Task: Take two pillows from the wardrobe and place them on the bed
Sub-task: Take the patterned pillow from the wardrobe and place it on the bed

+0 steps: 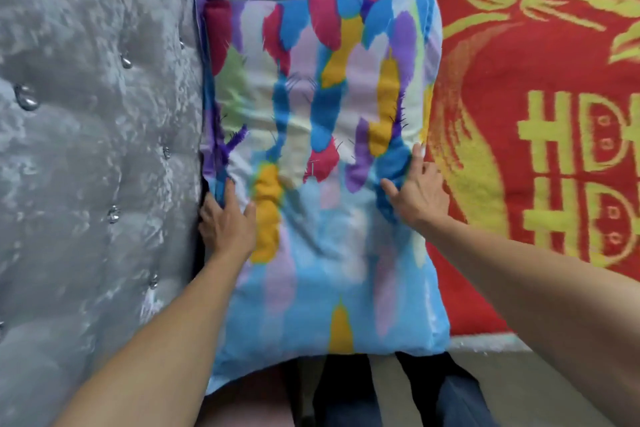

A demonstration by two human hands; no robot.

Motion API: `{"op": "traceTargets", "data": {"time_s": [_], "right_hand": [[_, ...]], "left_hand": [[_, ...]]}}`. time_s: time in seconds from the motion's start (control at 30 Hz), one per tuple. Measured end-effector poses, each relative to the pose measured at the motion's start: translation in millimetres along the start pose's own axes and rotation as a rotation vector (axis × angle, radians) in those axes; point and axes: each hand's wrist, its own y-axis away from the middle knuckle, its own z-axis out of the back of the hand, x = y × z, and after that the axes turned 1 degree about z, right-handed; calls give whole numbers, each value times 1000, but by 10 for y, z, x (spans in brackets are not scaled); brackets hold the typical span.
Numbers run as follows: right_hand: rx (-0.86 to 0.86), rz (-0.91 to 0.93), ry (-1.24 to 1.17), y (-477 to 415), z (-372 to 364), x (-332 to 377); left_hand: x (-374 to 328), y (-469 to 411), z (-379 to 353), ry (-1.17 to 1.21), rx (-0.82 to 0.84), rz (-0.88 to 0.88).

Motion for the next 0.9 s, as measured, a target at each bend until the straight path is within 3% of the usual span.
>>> {"op": "traceTargets", "data": {"time_s": [0.07,0.13,0.33,0.67,0.9], "right_hand": [[76,149,141,284,-296,-119],[149,159,186,545,-521,-199],[379,178,211,546,-259,-258],[308,581,253,1133,766,-78],[253,873,378,1468,1326,-434]], "left_hand": [[52,127,-192,-76,-12,-44],[142,291,-328,-153,19,-96],[295,569,-90,-352,339,-107],[-193,1586,717,-202,386,-84],[-380,2681,897,-43,322,85]]}}
